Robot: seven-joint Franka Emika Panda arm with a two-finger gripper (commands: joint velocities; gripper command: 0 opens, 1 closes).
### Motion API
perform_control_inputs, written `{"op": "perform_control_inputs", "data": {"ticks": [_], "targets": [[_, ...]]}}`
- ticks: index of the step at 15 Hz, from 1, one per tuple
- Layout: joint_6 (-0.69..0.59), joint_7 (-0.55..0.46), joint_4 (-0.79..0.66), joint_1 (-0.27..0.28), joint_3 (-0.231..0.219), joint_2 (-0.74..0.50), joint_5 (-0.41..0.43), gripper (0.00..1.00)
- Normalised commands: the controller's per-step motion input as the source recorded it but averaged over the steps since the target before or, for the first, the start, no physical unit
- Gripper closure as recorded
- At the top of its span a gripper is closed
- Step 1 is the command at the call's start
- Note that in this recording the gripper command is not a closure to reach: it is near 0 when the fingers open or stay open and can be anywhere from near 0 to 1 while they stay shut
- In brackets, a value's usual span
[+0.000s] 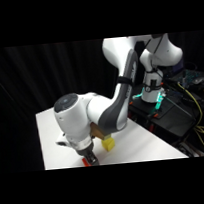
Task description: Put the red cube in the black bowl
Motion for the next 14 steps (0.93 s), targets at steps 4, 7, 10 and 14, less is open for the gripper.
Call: {"op": "perform_control_inputs", "data": {"ticks": [4, 7, 10, 14], "targets": [[0.1, -0.21, 0.18, -0.084, 0.025, 0.18, 0.047, 1.0], [0.08, -0.15, 0.08, -0.045, -0.002, -0.01, 0.029, 1.0], [0.07, -0.06, -0.11, 0.045, -0.048, -0.25, -0.029, 1.0], [-0.02, 0.09, -0.44, 0.113, -0.088, -0.56, -0.07, 1.0]]}}
